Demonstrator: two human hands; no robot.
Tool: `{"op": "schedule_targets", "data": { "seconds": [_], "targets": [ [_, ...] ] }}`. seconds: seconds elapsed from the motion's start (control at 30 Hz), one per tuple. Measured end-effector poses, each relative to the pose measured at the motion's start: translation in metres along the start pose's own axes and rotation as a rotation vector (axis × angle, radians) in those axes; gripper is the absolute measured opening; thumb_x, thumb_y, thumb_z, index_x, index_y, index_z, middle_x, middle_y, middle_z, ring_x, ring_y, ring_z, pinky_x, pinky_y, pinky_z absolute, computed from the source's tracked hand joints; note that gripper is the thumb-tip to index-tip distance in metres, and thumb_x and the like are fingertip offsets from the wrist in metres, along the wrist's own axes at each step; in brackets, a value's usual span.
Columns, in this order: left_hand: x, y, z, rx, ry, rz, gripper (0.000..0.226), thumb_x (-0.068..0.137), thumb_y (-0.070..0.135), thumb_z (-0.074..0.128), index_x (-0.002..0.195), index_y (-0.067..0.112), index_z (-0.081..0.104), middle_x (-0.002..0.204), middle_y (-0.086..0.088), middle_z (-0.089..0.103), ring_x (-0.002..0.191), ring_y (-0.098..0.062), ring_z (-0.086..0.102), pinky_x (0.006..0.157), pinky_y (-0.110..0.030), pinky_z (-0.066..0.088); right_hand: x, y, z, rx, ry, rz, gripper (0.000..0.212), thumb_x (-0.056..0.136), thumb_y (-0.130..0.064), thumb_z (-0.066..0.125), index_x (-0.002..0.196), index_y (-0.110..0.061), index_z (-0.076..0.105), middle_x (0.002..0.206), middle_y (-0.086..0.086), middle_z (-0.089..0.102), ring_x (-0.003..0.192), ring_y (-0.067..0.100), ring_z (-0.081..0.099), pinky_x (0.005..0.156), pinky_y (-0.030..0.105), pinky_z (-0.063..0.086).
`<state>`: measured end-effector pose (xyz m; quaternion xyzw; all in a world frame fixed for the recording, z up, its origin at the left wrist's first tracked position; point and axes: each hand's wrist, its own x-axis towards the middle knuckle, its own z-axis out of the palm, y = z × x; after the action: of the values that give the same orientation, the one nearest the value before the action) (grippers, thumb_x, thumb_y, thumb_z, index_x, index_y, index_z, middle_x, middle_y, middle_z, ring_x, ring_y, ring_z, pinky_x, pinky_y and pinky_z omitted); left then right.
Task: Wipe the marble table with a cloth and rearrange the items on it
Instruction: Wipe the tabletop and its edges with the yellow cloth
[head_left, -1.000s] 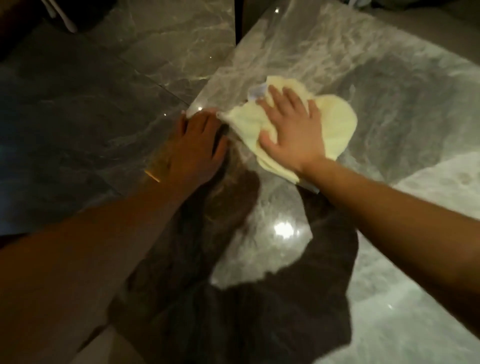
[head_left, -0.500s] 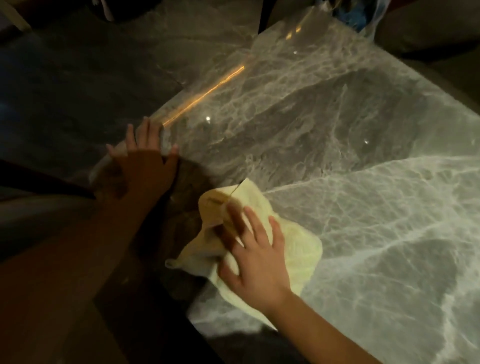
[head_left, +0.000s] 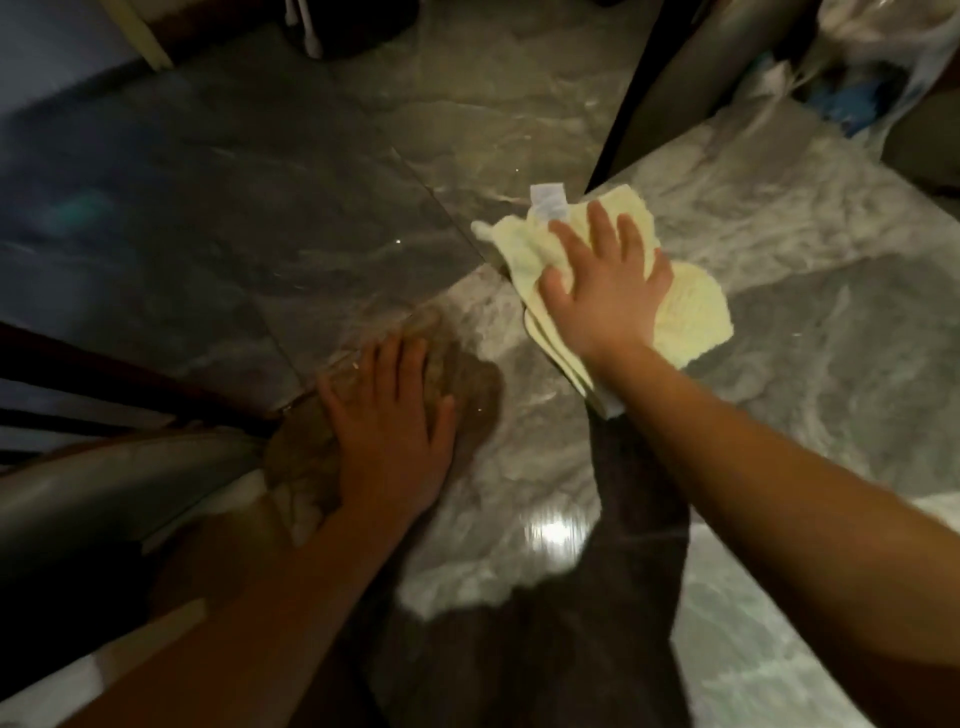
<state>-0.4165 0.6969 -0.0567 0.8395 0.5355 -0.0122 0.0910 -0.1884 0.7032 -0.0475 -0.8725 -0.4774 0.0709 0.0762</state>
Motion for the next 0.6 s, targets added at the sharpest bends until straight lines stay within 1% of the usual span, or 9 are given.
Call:
{"op": "schedule_targets", "data": {
  "seconds": [0.07,0.13,0.27,0.37,0.47,0.53,0.6],
  "targets": [
    [0.000,-0.002,0.002,0.008,0.001,-0.002,0.065,0.086,0.050,0.024,0.141,0.018,0.037,0.151,-0.009,0.036,0.141,-0.028,0.029,0.111,-0.064,0.013,0.031,0.003,-0.002,-0.008,0.012,0.017,0.054,0.092,-0.052,0.031,0.145,-0.040,0.032,0.160,-0.004,0.016,0.147,0.025,0.008,0.112,0.056,0.006],
    [0.000,-0.003,0.003,0.005,0.013,0.005,0.063,0.084,0.048,0.031,0.139,0.018,0.036,0.150,-0.009,0.036,0.141,-0.028,0.031,0.111,-0.063,0.017,0.056,0.005,-0.003,-0.021,0.026,0.031,0.056,0.090,-0.053,0.030,0.143,-0.037,0.036,0.159,-0.003,0.018,0.147,0.025,0.010,0.112,0.057,0.008],
    [0.000,-0.001,-0.001,-0.015,0.021,0.029,0.061,0.085,0.047,0.035,0.137,0.016,0.038,0.150,-0.011,0.036,0.141,-0.029,0.030,0.110,-0.062,0.018,0.074,0.004,-0.005,-0.033,0.029,0.055,0.056,0.090,-0.052,0.030,0.143,-0.037,0.035,0.159,-0.002,0.018,0.147,0.026,0.008,0.111,0.059,0.006],
    [-0.001,-0.002,-0.004,-0.019,0.022,0.038,0.061,0.086,0.047,0.036,0.137,0.015,0.042,0.149,-0.011,0.038,0.140,-0.029,0.031,0.110,-0.062,0.019,0.066,0.002,-0.005,-0.061,0.037,0.046,0.056,0.089,-0.053,0.029,0.142,-0.039,0.036,0.159,-0.001,0.020,0.147,0.027,0.007,0.112,0.059,0.006],
    [-0.001,-0.002,-0.004,-0.022,0.047,0.046,0.060,0.086,0.046,0.039,0.137,0.016,0.043,0.146,-0.011,0.042,0.138,-0.030,0.035,0.111,-0.061,0.019,0.045,-0.008,-0.005,-0.088,-0.004,-0.028,0.058,0.088,-0.056,0.028,0.143,-0.037,0.036,0.159,-0.001,0.020,0.147,0.028,0.009,0.112,0.060,0.010],
    [-0.001,-0.004,-0.004,-0.055,0.048,0.046,0.058,0.084,0.045,0.040,0.135,0.019,0.043,0.146,-0.010,0.042,0.138,-0.030,0.035,0.110,-0.060,0.021,0.017,-0.016,-0.005,-0.106,-0.068,-0.095,0.064,0.085,-0.059,0.025,0.145,-0.038,0.030,0.160,0.000,0.017,0.147,0.029,0.010,0.111,0.060,0.011],
    [-0.004,-0.011,-0.004,-0.097,0.037,0.094,0.058,0.083,0.044,0.039,0.136,0.019,0.042,0.148,-0.009,0.040,0.139,-0.031,0.034,0.110,-0.058,0.025,-0.020,-0.022,-0.001,-0.112,-0.082,-0.178,0.067,0.083,-0.061,0.022,0.147,-0.040,0.026,0.160,-0.001,0.015,0.147,0.029,0.009,0.111,0.058,0.012]
  ]
}}
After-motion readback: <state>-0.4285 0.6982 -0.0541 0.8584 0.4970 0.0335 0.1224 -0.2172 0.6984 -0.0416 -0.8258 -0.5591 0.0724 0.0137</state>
